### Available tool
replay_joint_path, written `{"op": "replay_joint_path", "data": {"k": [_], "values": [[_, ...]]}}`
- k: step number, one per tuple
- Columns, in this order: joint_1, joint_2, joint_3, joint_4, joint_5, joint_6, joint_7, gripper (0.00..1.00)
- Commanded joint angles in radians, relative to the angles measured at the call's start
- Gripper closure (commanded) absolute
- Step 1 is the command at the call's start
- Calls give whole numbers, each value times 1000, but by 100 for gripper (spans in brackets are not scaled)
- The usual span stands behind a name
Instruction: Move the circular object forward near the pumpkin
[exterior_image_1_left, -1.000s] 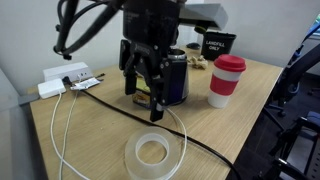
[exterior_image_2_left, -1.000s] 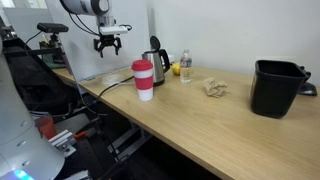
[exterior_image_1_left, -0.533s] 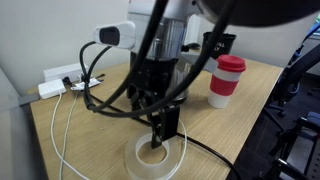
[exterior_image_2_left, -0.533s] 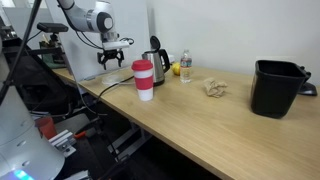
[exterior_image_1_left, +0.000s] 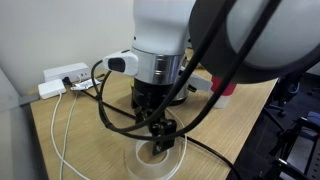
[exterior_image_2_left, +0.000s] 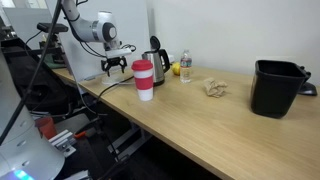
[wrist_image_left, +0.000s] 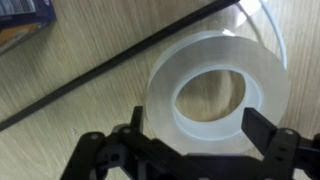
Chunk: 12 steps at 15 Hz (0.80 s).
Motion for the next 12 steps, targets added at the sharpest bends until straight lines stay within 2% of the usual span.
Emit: {"op": "replay_joint_path", "data": {"k": [1, 4, 7, 8, 9, 10, 12], "values": [[-18, 16, 11, 13, -64, 16, 37, 0], [-19, 29, 11, 22, -95, 17, 46, 16], [-21, 51, 13, 36, -111, 15, 42, 25], [-22, 58, 14, 43, -115, 16, 38, 20], [-21, 62, 13, 50, -122, 14, 38, 19], [-19, 67, 12, 56, -129, 14, 38, 26], [-20, 76, 11, 62, -136, 15, 40, 34]]}}
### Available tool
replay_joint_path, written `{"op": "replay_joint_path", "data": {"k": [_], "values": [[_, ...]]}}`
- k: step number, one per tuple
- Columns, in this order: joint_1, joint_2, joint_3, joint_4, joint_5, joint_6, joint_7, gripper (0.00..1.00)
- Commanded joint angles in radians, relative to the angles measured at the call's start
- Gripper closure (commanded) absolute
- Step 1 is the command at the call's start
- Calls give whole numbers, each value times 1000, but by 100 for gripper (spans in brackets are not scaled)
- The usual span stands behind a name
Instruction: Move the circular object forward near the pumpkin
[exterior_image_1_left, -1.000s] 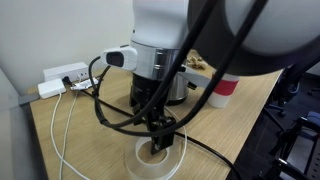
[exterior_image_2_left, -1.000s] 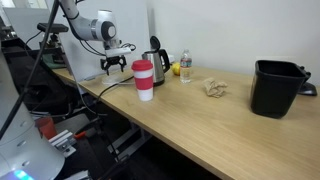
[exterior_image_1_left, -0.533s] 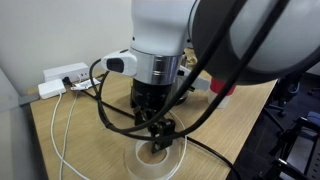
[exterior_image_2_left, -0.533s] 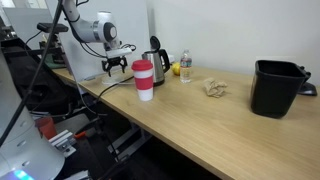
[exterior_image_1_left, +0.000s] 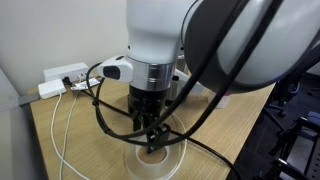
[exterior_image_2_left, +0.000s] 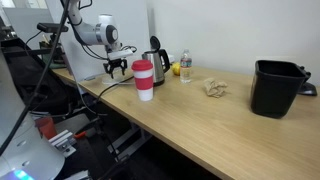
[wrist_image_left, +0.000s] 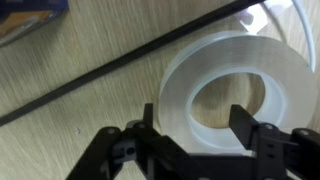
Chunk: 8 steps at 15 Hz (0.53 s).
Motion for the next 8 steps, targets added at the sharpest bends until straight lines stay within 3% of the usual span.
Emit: {"op": "replay_joint_path", "data": {"k": [1, 3, 4, 6, 8], "values": [[-17, 25, 11, 17, -35, 14, 12, 38], [-17, 31, 10, 19, -39, 14, 12, 39], [-16, 30, 9, 19, -42, 16, 14, 63], [-15, 28, 6, 16, -51, 20, 17, 68], [-16, 25, 2, 13, -56, 24, 22, 83]]}}
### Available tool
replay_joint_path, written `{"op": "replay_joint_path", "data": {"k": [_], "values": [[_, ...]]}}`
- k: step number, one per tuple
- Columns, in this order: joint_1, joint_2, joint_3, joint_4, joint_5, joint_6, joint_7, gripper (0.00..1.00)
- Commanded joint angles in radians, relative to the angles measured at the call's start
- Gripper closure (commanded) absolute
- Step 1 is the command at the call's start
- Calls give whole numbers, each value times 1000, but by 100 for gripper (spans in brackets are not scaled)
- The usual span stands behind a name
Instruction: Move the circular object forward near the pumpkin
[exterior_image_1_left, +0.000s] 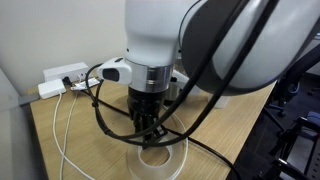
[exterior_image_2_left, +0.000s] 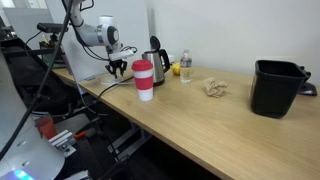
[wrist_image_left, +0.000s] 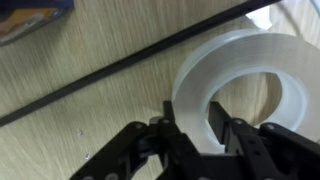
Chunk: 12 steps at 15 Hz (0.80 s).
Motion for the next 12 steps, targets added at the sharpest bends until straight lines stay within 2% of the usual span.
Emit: {"op": "replay_joint_path", "data": {"k": [1, 2, 9, 12], "values": [[-13, 6, 3, -3, -33, 23, 22, 88], [-13, 6, 1, -6, -35, 26, 28, 94], [-14, -13, -3, -20, -41, 40, 47, 92], [-30, -44, 5, -36, -35, 101, 58, 92]]}}
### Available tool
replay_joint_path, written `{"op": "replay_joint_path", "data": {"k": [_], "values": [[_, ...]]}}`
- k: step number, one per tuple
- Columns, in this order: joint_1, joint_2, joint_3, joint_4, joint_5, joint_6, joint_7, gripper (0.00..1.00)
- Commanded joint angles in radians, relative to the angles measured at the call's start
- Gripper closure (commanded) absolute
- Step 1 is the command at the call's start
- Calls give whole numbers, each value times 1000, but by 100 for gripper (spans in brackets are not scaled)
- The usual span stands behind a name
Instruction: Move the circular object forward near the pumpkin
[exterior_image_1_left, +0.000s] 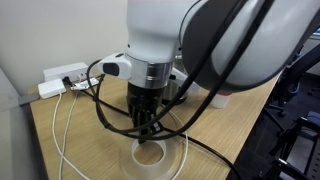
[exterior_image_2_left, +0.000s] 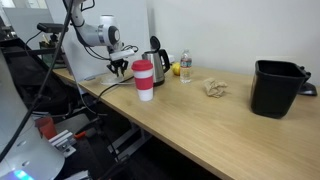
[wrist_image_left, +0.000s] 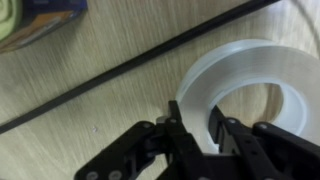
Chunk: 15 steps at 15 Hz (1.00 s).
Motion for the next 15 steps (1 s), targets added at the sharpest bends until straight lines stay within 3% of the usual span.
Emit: {"op": "replay_joint_path", "data": {"k": [1, 7, 9, 15], "values": [[-24, -53, 8, -39, -28, 85, 36, 92], [-28, -140, -11, -41, -68, 180, 106, 92], [-51, -149, 20, -33, -42, 209, 101, 92], [-55, -198, 42, 37, -47, 125, 104, 92]]}}
